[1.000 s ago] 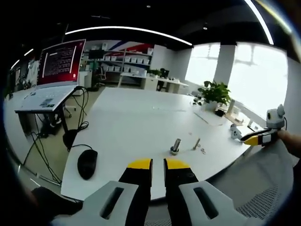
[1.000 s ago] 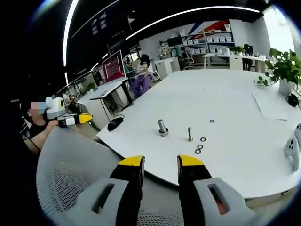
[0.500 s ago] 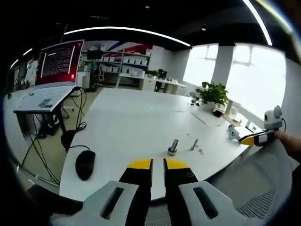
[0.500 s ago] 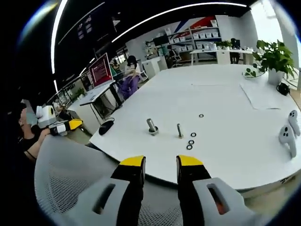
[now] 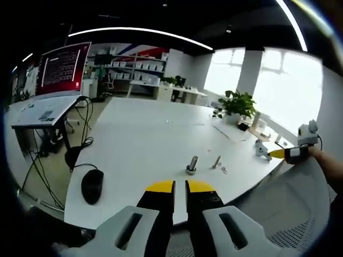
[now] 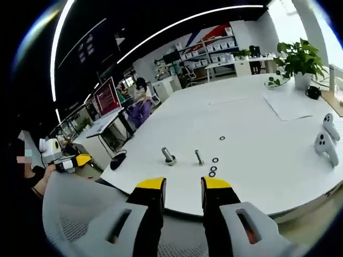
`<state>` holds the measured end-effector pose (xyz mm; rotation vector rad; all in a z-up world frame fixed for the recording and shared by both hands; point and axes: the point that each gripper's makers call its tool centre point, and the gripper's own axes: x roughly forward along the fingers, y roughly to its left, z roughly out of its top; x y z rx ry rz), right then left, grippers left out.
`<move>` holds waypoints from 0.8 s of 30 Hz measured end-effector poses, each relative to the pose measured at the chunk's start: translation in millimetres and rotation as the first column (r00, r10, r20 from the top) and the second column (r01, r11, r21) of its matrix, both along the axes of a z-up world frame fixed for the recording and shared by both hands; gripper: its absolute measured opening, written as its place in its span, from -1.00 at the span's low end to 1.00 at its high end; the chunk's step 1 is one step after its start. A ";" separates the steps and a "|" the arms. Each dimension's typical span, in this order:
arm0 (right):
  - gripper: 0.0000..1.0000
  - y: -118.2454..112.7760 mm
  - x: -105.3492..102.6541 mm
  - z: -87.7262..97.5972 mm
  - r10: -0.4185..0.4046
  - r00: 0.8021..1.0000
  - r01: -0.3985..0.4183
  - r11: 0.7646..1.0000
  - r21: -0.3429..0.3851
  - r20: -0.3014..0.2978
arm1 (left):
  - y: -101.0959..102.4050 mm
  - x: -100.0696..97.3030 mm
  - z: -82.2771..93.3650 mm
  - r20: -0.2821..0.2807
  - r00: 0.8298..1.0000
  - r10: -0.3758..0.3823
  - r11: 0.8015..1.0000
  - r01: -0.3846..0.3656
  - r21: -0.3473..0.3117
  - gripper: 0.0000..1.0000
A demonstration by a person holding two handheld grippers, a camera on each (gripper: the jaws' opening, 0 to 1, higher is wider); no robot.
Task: Place the washer onto the threaded stud by aligning its center hole with the stud, sliding it down to the base, and recovering from edge contact or off-axis alignment until the washer reaches the visible bottom stop.
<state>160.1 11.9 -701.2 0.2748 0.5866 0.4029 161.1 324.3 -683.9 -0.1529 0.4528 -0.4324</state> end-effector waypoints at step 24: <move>-0.43 29.6 -15.8 -11.7 0.237 0.966 -0.233 0.971 0.048 -0.104 | 0.1 -0.8 -10.1 -0.054 0.998 0.010 0.995 -0.005 0.100 -0.91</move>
